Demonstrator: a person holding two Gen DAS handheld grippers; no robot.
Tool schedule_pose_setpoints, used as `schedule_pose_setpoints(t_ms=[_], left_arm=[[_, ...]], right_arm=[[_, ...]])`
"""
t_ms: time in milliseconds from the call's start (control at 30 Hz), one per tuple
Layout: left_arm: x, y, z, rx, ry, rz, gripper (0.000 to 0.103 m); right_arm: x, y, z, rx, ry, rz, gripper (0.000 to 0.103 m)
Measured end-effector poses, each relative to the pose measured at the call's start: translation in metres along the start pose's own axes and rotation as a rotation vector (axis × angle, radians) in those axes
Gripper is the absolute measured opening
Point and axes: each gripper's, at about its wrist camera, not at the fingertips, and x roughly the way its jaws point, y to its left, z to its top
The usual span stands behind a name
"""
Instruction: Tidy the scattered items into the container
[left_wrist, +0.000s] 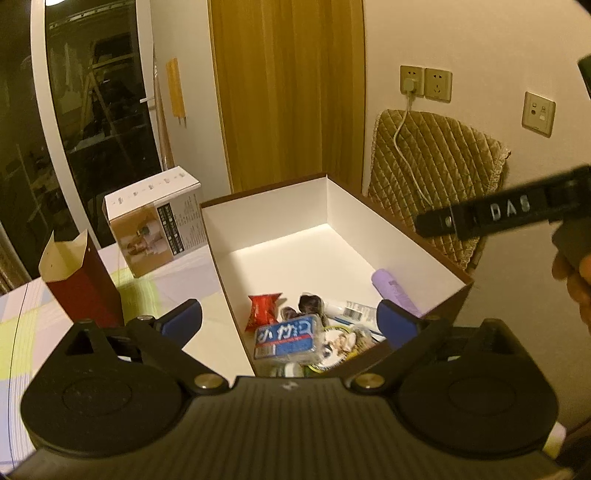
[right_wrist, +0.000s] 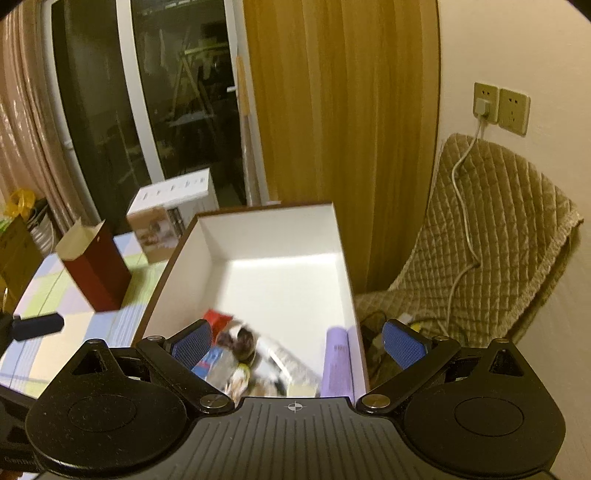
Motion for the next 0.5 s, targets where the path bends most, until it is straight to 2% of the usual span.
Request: schedule_pose_setpoints(t_ms=[200, 500], left_arm=[[-0.024, -0.012, -0.005, -0.037, 0.016, 0.016, 0.102], [-0.061, -0.022, -0.007, -0.091, 0.002, 0.082, 0.102]], right_arm=[[-0.021, -0.001, -0.013, 0.011, 0.036, -0.006, 0.103], [-0.056, -0.003, -0.017, 0.001, 0.038, 0.001, 0.103]])
